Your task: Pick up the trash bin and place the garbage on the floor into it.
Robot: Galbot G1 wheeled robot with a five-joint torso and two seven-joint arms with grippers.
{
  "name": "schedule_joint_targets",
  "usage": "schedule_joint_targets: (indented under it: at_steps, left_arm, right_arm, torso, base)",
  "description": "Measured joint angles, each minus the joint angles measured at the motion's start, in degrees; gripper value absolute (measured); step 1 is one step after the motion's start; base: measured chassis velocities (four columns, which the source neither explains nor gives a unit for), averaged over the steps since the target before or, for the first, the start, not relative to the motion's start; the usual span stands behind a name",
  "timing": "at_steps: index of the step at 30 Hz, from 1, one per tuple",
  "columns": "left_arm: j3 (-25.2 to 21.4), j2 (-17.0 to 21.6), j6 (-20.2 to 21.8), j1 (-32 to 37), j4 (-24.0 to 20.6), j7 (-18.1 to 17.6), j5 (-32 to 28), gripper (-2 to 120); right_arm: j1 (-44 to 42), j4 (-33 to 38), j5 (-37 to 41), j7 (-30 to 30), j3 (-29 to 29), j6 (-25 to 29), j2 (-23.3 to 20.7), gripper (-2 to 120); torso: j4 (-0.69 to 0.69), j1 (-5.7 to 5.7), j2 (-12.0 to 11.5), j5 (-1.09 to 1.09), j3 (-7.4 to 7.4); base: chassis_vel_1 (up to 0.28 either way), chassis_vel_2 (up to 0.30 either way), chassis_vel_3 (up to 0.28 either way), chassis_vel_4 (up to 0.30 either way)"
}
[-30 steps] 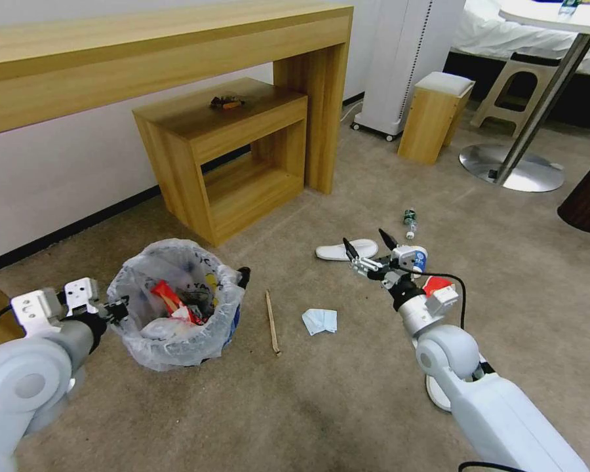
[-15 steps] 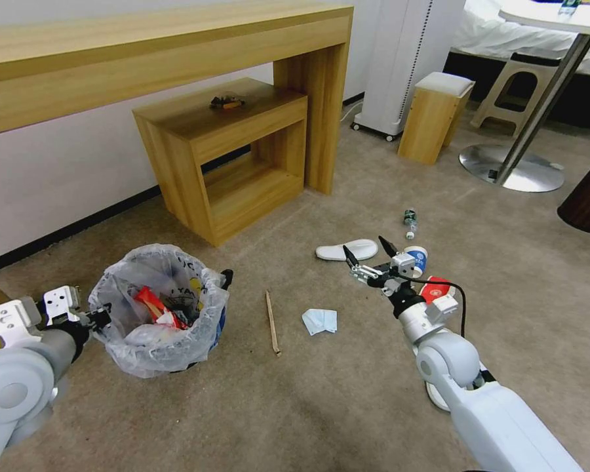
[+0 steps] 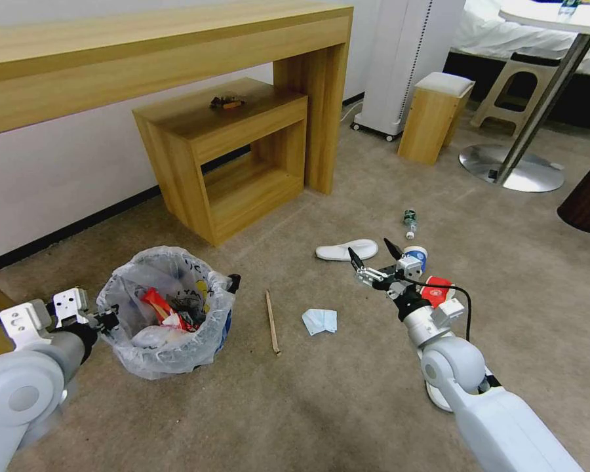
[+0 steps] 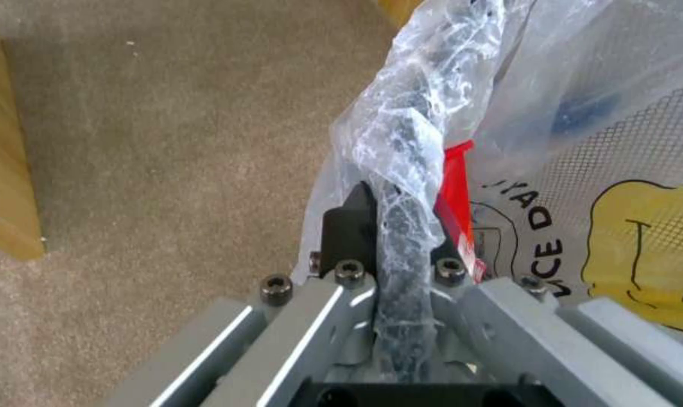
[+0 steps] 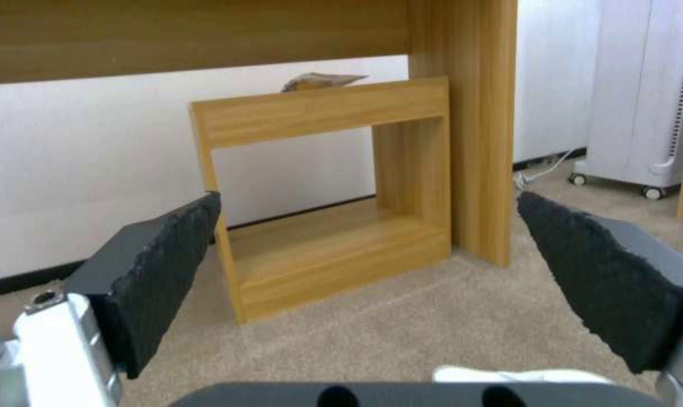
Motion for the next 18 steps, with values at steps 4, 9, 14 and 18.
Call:
schedule_joint_targets:
  at_steps: [4,9,14,18]
  left_arm:
    - [0.2,-0.1,0.0,0.0,0.0,0.1,0.0,0]
    - [0.3,0.1,0.0,-0.2,0.1,0.2,0.0,0]
    - [0.6,0.3,0.1,-0.5,0.2,0.2,0.0,0]
    - [1.0,0.3,0.1,-0.8,0.2,0.2,0.0,0]
  right_arm:
    - [0.2,-0.3,0.0,-0.2,-0.3,0.0,0.2,100]
    - [0.5,-0.6,0.0,-0.3,-0.6,0.0,0.6,100]
    - [0.5,-0.7,0.0,-0.3,-0.7,0.0,0.8,100]
    - [0.5,-0.7,0.0,-0.3,-0.7,0.0,0.8,100]
  torso:
    - [0.00,0.00,0.0,0.00,0.00]
    - [0.01,0.00,0.0,0.00,0.01]
    - [0.00,0.00,0.0,0.00,0.01]
    - [0.00,0.00,0.0,0.00,0.00]
  base:
    - [0.000,0.000,0.000,0.000]
    - [0.000,0.000,0.000,0.000]
    - [0.000,0.000,0.000,0.000]
    - [0.000,0.000,0.000,0.000]
